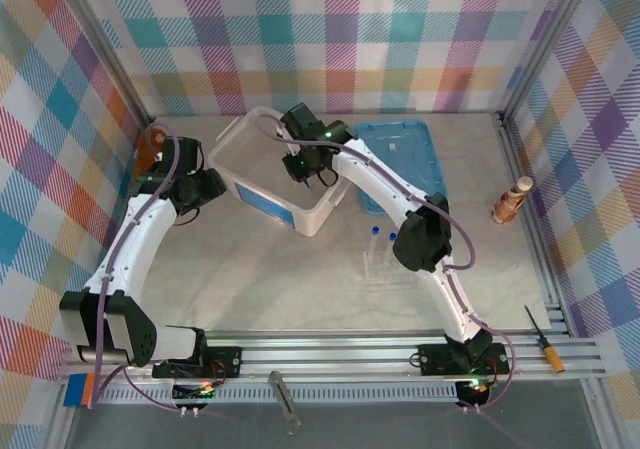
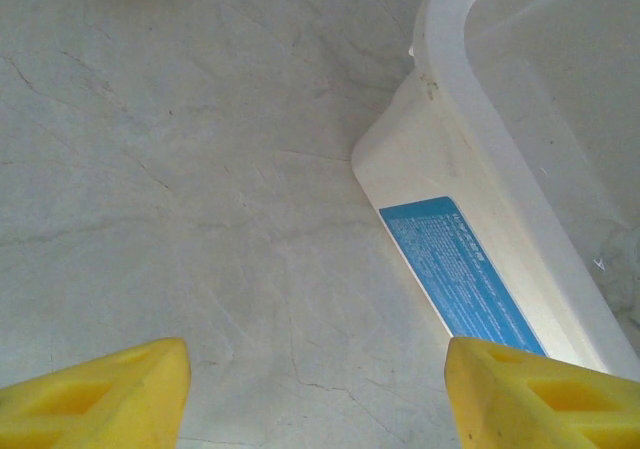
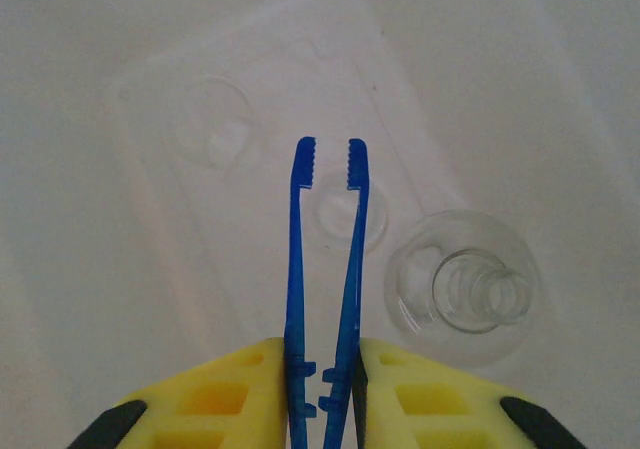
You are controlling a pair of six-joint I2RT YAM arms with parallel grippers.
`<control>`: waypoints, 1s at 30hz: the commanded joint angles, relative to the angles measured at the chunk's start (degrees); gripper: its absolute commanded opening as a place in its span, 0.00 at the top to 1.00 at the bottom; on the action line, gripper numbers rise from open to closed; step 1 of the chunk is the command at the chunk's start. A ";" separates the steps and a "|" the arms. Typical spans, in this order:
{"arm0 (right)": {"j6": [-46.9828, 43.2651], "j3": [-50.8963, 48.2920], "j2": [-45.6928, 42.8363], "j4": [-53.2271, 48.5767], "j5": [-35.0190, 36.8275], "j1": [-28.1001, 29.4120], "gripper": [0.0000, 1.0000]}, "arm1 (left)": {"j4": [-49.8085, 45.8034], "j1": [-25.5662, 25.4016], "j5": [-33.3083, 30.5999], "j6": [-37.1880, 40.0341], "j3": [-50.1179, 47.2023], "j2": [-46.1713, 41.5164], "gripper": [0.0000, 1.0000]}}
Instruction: Organize the chemistry lab equipment
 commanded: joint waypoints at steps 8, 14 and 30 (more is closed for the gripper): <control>-4.57 3.87 5.01 -2.00 -10.24 1.08 0.77 | 0.66 1.04 1.25 0.74 -1.12 1.34 0.32; -6.45 4.94 7.10 -2.84 -13.21 1.15 0.75 | 0.94 1.91 2.66 0.59 -1.13 1.85 0.32; -7.65 6.55 11.17 -4.84 -14.92 1.16 0.64 | 1.44 3.66 4.17 0.56 -1.49 1.97 0.32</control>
